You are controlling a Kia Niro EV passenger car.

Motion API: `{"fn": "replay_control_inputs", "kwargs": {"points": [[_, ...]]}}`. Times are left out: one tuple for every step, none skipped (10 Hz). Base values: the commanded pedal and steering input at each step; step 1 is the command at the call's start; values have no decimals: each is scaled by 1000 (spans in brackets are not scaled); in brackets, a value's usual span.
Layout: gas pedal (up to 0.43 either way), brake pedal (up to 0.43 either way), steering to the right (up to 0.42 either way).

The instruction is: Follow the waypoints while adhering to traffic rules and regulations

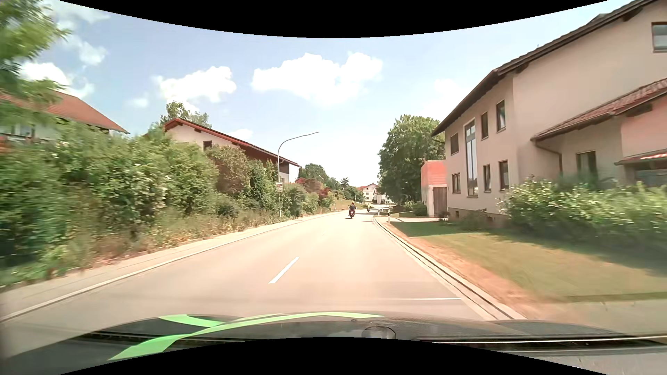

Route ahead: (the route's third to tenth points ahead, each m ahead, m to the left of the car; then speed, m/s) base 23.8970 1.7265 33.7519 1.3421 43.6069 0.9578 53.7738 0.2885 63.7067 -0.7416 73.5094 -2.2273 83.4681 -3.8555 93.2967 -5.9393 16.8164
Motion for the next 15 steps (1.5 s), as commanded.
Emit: {"fn": "replay_control_inputs", "kwargs": {"points": [[150,0,1],[138,0,1],[118,0,0],[118,0,0],[118,0,0],[118,0,0],[118,0,1],[118,0,2],[118,0,5],[118,0,8],[118,0,12],[118,0,13],[118,0,13],[118,0,13],[130,0,13]]}}
